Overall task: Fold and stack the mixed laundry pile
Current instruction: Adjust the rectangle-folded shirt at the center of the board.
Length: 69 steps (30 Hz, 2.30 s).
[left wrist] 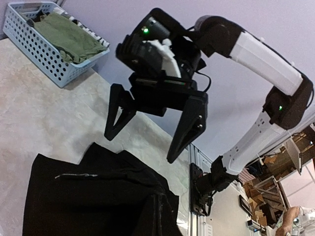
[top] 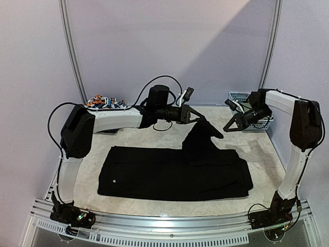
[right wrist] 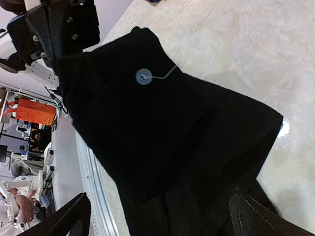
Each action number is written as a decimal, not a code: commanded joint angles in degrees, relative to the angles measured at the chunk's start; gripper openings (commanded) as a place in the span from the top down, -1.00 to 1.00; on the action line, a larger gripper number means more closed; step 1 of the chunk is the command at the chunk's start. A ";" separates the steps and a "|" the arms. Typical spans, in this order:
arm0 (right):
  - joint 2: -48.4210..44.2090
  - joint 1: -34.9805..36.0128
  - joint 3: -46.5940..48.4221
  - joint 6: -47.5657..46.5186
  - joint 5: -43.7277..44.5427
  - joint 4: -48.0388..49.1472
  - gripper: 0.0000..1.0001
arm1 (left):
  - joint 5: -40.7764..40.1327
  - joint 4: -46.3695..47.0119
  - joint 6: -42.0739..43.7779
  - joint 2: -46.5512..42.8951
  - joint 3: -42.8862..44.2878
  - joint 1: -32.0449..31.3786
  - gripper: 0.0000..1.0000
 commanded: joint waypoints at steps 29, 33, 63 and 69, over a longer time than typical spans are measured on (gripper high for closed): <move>1.17 1.70 -6.78 -4.59 -10.73 -5.47 -0.98 | -6.33 -37.69 21.56 -28.83 -34.70 -6.51 1.00; -2.32 1.66 -7.85 0.04 -7.34 -0.04 -0.98 | -14.42 -40.26 22.15 -34.12 -39.61 -4.92 1.00; -11.72 3.73 -17.97 3.39 6.00 9.87 -0.98 | -35.64 -53.37 27.30 -27.72 -18.66 8.06 0.17; -12.94 5.84 -19.43 2.91 14.72 12.89 -0.98 | -42.24 -49.10 14.05 -25.45 -19.88 -1.00 0.12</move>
